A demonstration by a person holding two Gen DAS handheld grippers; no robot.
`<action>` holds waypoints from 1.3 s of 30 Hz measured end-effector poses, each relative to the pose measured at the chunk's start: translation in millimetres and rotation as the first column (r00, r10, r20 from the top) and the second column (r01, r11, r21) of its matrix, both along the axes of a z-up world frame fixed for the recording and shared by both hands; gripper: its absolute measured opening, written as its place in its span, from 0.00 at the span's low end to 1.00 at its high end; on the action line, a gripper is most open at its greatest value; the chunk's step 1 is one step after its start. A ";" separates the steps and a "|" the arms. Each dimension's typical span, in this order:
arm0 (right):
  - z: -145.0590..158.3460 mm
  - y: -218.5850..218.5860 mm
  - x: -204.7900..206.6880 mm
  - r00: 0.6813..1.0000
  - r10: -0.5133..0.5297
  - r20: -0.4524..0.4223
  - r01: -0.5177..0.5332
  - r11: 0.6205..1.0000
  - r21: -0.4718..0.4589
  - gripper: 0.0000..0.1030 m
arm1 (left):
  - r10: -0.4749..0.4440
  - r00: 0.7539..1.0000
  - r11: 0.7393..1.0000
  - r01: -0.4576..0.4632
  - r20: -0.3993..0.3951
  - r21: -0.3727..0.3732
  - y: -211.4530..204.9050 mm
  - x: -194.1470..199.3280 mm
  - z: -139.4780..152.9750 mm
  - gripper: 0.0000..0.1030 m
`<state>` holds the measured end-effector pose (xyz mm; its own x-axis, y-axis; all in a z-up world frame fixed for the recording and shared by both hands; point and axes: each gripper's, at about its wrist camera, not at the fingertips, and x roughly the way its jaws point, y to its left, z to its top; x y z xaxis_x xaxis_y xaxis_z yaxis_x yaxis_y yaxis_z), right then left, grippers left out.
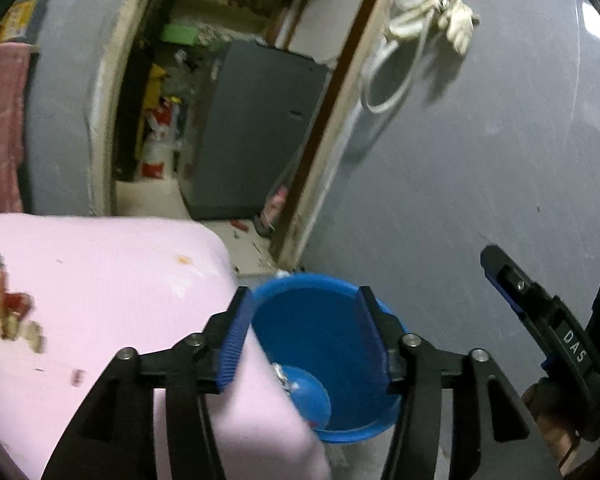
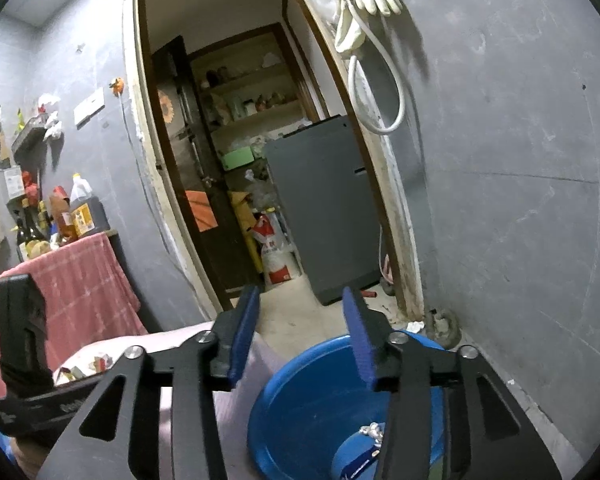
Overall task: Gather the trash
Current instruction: 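Carry both items over the blue basin and open both grippers to drop them, then move both grippers back over the trash pile on the table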
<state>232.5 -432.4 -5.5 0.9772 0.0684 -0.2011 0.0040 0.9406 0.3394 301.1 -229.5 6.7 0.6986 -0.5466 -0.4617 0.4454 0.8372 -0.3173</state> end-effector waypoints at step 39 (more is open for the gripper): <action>51.4 229.7 -3.7 0.904 0.373 0.209 -0.308 0.907 -0.289 1.00 | 0.553 0.768 0.816 -0.578 0.324 -0.020 260.4 -121.8 45.3 0.98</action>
<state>228.8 -202.8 45.9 0.9219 0.3873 -0.0037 -0.3867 0.9210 0.0464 179.2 30.9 52.0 0.9797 0.0197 -0.1995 -0.0549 0.9835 -0.1725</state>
